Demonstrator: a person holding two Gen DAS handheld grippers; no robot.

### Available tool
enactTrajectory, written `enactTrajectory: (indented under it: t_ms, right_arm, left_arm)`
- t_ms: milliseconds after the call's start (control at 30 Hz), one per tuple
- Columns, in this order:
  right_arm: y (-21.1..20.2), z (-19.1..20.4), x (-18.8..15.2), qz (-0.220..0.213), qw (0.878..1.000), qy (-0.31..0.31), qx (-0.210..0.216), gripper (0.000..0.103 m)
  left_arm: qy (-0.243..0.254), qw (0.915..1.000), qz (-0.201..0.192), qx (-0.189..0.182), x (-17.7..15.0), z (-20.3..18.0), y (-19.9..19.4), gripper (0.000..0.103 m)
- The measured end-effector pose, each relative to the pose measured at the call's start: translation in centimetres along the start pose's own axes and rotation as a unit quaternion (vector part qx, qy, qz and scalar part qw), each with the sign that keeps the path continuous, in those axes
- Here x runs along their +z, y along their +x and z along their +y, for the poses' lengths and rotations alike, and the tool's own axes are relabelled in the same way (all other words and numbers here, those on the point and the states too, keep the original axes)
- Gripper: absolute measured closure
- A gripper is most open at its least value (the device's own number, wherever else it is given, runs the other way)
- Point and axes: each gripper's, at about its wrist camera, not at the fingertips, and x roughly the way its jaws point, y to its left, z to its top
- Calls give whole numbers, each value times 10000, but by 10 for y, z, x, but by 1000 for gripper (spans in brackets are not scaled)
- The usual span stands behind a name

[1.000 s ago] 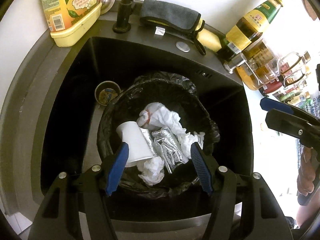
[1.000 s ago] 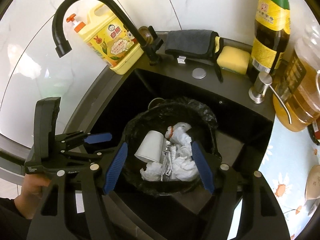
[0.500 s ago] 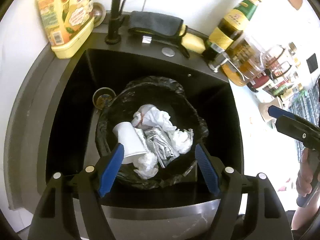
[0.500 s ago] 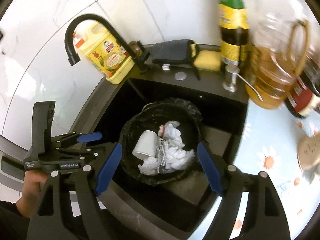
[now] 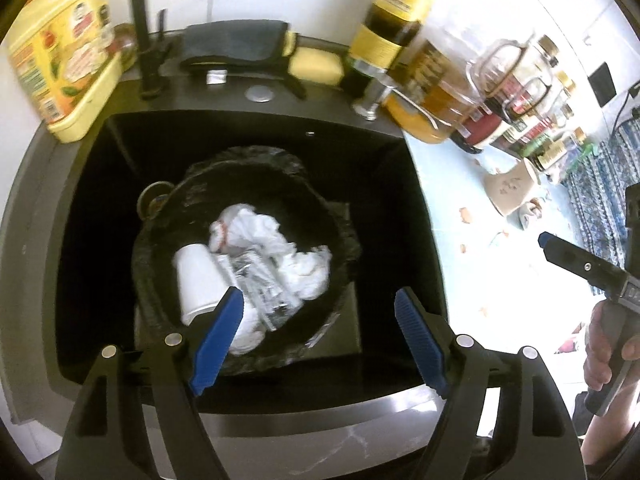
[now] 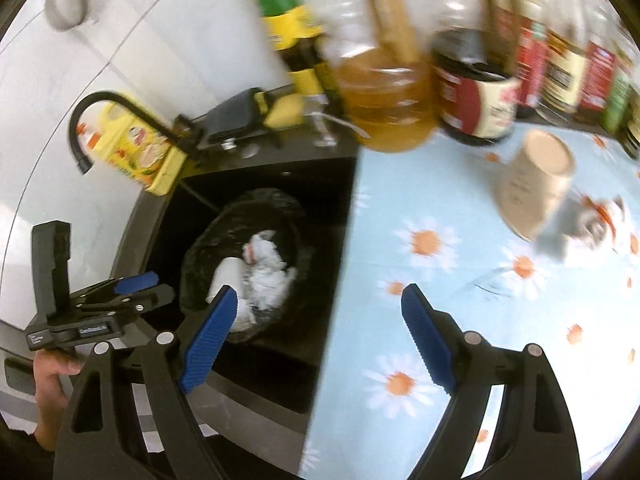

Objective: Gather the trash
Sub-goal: 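Move both tools back over the counter toward the cup and glove, then grasp the second white knit glove with orange cuff with the right tool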

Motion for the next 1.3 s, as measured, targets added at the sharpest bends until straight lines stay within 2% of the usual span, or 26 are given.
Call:
enactTrajectory:
  t_ms: [400, 700, 833, 1000, 1133, 1233, 1300]
  right_arm:
    - [-40, -135, -5, -307, 9938, 990, -413, 20]
    - [-41, -216, 10, -108, 9890, 1393, -481, 21]
    - [-36, -238, 20, 1, 9878, 1477, -494, 27]
    - [-28, -260, 32, 157, 9859, 1598, -464, 28]
    - [-18, -273, 39, 347, 9825, 1768, -466, 37]
    - [-11, -283, 41, 468, 9787, 1949, -431, 40]
    - [-5, -289, 42, 559, 9762, 2060, -379, 48]
  left_arm:
    - [68, 9999, 2, -92, 11, -72, 20, 27]
    - [-57, 10000, 13, 27, 7, -119, 28, 27]
    - [-165, 9998, 46, 69, -2, -135, 31, 27]
    - [-344, 9993, 37, 147, -13, -147, 32, 27]
    - [-450, 9988, 40, 178, -22, -154, 32, 27]
    - [-483, 9986, 63, 228, -28, -160, 33, 27]
    - [-528, 9982, 74, 260, -31, -161, 34, 27]
